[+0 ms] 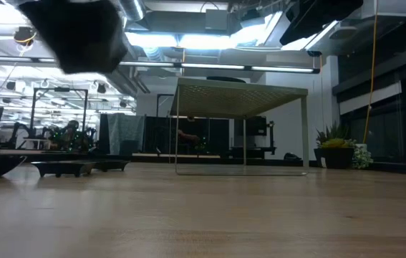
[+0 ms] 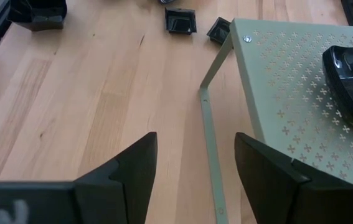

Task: Pick & Place Mini shaped plates
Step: Stack the black distorted square plate on top of the black distorted square plates on the shelf

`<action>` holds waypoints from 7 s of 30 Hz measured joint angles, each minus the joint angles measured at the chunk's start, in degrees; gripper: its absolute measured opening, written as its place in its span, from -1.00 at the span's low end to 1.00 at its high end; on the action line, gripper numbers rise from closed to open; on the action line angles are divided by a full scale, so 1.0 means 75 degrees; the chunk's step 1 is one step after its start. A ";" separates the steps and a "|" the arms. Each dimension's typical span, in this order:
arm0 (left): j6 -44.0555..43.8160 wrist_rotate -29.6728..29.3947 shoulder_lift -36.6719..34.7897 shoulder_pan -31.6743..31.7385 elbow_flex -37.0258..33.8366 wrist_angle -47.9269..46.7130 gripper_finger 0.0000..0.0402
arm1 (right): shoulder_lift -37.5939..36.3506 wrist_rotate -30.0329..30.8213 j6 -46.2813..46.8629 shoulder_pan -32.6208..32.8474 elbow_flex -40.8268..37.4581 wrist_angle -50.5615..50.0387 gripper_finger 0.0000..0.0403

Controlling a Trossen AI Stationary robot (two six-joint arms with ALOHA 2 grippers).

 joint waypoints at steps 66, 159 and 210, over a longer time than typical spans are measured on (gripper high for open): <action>1.5750 0.0493 -0.0583 0.8281 0.2494 0.0866 -0.99 | 0.0000 0.1445 0.2876 -0.1079 0.0000 0.0106 0.05; 1.4008 0.0880 -0.0432 0.8151 0.2493 0.1318 -0.58 | 0.0000 0.1929 0.2230 -0.1360 0.0003 0.0337 0.05; 0.1190 0.1421 0.0986 0.0396 0.2490 -0.0068 -0.62 | 0.0003 -0.0494 0.0808 0.0254 0.0003 0.0468 0.05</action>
